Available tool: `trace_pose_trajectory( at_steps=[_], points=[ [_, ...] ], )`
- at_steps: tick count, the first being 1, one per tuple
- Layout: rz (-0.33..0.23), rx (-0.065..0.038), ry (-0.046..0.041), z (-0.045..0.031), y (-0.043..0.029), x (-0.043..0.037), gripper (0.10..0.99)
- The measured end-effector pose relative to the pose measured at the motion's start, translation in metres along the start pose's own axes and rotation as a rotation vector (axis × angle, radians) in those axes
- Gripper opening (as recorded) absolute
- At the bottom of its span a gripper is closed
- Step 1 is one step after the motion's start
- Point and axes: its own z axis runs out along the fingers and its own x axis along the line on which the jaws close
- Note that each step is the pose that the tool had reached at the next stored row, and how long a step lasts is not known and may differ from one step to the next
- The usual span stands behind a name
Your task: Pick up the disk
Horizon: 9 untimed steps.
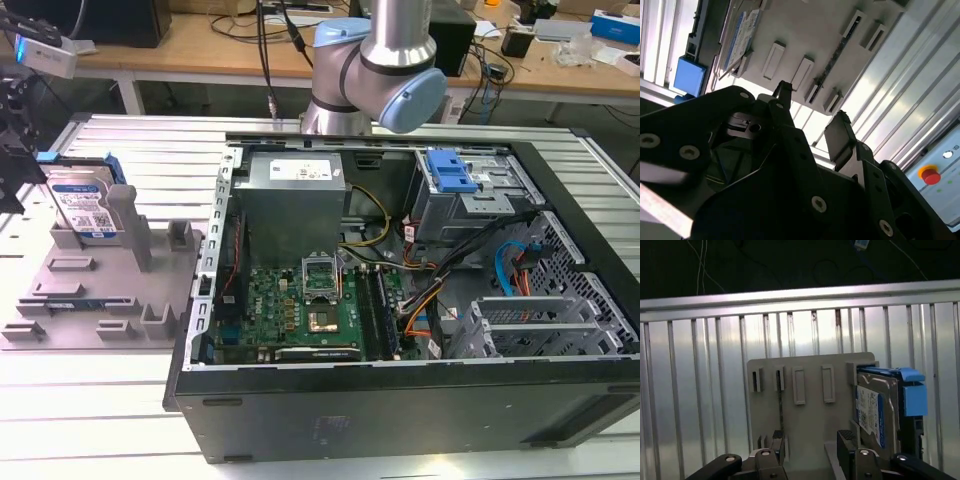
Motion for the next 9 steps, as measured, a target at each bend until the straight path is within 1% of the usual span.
trace_pose_trajectory(
  at_steps=[5, 7, 8, 9],
  points=[
    [-0.004, 0.000, 0.0002, 0.0000, 0.0002, -0.0005, 0.541],
    [-0.005, 0.000, 0.0022, -0.0001, 0.0007, -0.0098, 0.541],
    [-0.007, 0.000, 0.0030, -0.0001, 0.0011, -0.0165, 0.541],
    [-0.014, 0.001, 0.0043, -0.0001, 0.0020, -0.0294, 0.541]
  ],
)
